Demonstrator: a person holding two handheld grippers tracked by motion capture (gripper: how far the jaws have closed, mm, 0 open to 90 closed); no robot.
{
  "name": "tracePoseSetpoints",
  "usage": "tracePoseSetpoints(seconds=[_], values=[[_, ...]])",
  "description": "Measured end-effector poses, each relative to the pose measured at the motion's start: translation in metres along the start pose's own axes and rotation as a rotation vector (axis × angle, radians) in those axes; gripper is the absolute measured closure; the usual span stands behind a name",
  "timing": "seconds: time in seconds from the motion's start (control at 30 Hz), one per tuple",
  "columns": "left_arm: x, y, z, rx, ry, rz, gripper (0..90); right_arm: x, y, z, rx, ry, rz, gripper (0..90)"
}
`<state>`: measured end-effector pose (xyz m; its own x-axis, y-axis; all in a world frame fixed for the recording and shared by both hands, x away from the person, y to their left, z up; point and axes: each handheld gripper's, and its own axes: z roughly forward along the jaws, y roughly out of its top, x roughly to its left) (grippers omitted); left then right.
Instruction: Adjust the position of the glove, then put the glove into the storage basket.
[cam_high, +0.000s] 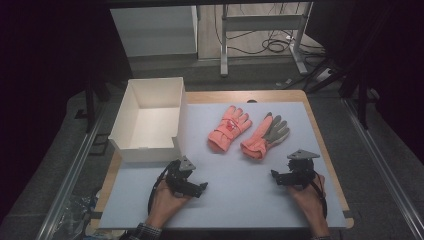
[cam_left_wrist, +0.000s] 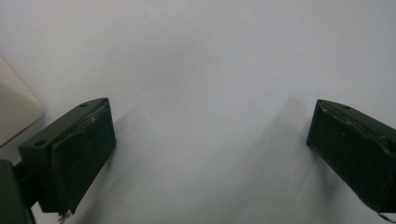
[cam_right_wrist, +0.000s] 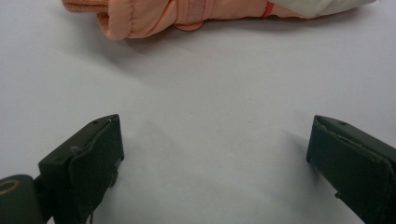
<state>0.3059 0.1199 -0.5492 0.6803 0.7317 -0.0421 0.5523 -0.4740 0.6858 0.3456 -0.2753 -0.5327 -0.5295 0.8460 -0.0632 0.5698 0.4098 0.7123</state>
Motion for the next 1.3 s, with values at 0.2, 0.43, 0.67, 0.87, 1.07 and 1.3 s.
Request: tracePoseSetpoints(seconds=[0.2, 0.43, 0.67, 0.87, 1.07, 1.3], values=[[-0.001, 0.000, 0.000, 0.003, 0.007, -0.002, 1.1, 0.000, 0.000, 0.000, 0.004, 0.003, 0.001, 4.2], [0.000, 0.000, 0.000, -0.002, 0.002, -0.007, 1.0, 0.000, 0.001, 0.000, 0.008, 0.003, 0.005, 4.2], [0.000, 0.000, 0.000, -0.006, -0.001, -0.008, 1.1, 0.000, 0.001, 0.000, 0.013, 0.003, 0.007, 4.4], [0.000, 0.000, 0.000, -0.006, 0.001, -0.007, 1.1, 0.000, 0.002, -0.002, 0.014, 0.006, 0.009, 7.3], [0.000, 0.000, 0.000, -0.006, 0.002, -0.007, 1.1, -0.001, 0.004, -0.004, 0.022, 0.015, 0.014, 10.6], [0.000, -0.001, 0.000, -0.006, 0.002, -0.007, 1.1, -0.006, 0.016, -0.009, -0.008, 0.038, 0.071, 12.0]])
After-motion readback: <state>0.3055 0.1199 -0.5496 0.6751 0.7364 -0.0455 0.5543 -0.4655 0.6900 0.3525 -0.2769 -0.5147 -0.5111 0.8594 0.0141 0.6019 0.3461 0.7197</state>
